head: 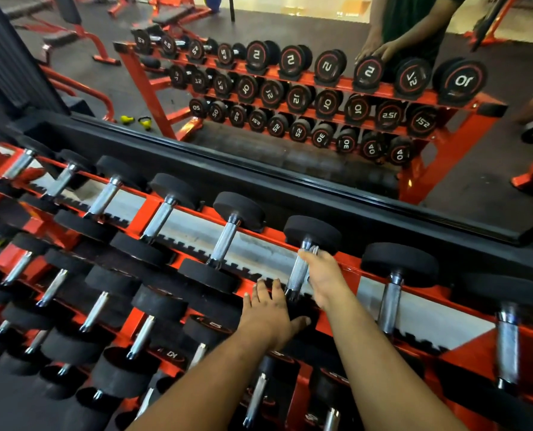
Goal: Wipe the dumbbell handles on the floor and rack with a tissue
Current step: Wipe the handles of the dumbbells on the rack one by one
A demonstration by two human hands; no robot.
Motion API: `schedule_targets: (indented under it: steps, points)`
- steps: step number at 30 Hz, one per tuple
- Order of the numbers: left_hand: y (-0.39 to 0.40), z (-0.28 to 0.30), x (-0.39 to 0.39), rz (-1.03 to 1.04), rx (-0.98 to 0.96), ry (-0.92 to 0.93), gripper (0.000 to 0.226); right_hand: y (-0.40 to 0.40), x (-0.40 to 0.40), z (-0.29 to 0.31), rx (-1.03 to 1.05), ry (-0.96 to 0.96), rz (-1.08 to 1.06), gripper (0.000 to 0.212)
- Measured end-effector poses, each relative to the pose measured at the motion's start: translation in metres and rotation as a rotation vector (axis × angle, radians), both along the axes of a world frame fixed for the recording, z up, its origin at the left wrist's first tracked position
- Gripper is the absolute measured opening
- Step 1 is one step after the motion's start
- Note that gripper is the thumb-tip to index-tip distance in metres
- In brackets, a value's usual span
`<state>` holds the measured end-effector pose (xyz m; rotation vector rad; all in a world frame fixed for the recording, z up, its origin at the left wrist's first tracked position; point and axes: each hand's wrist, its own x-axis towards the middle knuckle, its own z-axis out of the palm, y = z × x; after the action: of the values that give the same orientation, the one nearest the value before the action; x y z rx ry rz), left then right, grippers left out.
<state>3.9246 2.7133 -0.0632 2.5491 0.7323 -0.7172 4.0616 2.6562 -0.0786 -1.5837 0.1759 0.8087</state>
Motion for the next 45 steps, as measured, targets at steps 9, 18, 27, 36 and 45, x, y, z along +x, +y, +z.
schedule_targets:
  steps: [9,18,27,36,45]
  points:
    - [0.001,-0.002,0.001,-0.009,-0.005,0.003,0.110,0.002,0.017,0.002,0.120,0.154,-0.079,0.036]
    - [0.001,-0.004,0.000,0.005,0.003,-0.006,0.111,0.006,0.015,-0.004,0.189,0.220,-0.063,0.045]
    - [0.000,-0.004,0.001,0.018,0.007,-0.018,0.112,0.007,-0.006,-0.007,0.220,0.206,-0.087,0.036]
    - [0.000,-0.001,0.000,0.009,-0.006,-0.005,0.110,-0.012,-0.016,-0.012,0.109,0.124,0.065,0.026]
    - [0.000,0.000,-0.001,0.001,0.001,-0.015,0.110,-0.026,-0.022,-0.029,0.013,-0.090,0.013,0.017]
